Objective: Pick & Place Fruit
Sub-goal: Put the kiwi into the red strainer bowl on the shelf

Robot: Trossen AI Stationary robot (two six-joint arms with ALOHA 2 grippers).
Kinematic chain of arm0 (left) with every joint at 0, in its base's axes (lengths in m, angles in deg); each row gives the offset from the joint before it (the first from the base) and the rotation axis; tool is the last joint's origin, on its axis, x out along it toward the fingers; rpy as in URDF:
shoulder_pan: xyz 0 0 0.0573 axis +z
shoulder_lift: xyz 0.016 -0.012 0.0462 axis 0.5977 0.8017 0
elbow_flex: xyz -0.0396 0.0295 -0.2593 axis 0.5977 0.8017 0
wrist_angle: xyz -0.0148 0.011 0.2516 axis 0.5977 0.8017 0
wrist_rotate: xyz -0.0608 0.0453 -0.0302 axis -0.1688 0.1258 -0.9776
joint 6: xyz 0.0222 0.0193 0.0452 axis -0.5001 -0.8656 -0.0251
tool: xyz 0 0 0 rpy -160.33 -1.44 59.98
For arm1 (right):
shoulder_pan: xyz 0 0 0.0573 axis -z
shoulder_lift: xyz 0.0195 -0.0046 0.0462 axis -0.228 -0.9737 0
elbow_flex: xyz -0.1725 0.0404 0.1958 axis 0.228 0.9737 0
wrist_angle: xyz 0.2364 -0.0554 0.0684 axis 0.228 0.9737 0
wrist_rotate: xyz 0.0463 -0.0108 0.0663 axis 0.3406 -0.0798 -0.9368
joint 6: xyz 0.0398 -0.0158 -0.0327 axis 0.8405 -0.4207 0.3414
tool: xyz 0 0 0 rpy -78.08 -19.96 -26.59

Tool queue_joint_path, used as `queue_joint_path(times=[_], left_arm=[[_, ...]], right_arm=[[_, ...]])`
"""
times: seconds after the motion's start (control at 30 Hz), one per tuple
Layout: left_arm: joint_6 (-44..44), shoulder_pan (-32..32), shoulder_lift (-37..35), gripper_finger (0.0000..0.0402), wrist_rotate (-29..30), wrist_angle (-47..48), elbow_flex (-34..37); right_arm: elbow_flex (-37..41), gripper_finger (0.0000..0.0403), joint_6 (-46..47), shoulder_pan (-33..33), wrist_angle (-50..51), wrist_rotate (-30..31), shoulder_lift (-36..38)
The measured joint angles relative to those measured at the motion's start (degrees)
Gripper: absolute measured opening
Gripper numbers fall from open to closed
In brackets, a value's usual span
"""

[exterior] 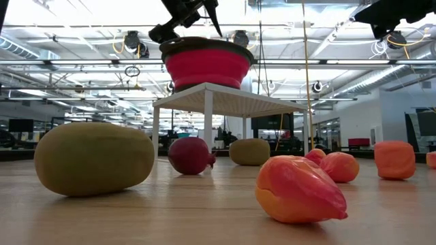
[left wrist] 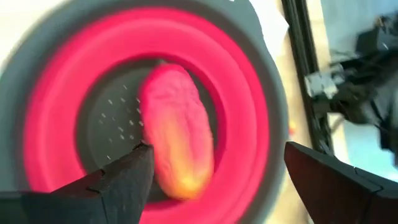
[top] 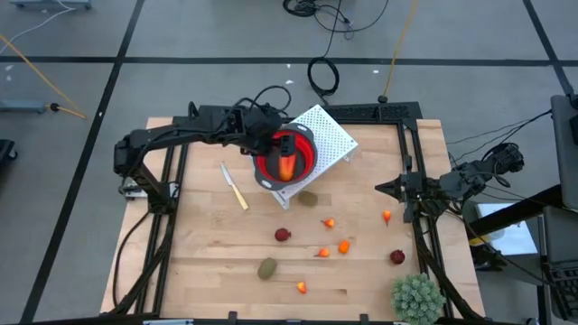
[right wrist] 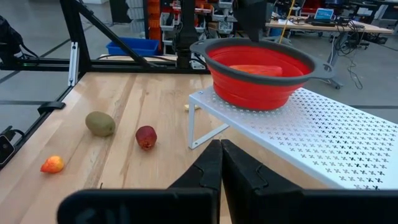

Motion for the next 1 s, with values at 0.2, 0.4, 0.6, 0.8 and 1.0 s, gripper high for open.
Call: queue_joint_path(times=[0.2, 0.4, 0.6, 0.8, 1.0], left_arm=[[-4.0, 0.5, -2.6, 0.0350, -6.2, -1.7, 0.0], [-9.4, -5.0, -5.6, 0.0353, -1.9, -3.5, 0.0], [-15.6, -12.3, -6.9, 0.0352, 3.0, -3.1, 0.0], [-15.2, -19.7, -6.8, 0.0358, 3.0, -3.1, 0.0], [-10.4, -27.0, -6.8, 0.0352, 8.3, -3.1, 0.0]], right_arm=[[0.0, 0.0002, 0.0, 0.0, 0.0, 0.0, 0.0], [0.0, 0.0001, -1.7, 0.0, 0.3, 0.0, 0.0], [0.0, 0.0004, -6.2, 0.0, 0.6, 0.0, 0.0], [0.0, 0.0004, -7.8, 0.0, 0.6, 0.0, 0.0], [0.0, 0.0004, -7.8, 0.0, 0.6, 0.0, 0.0]])
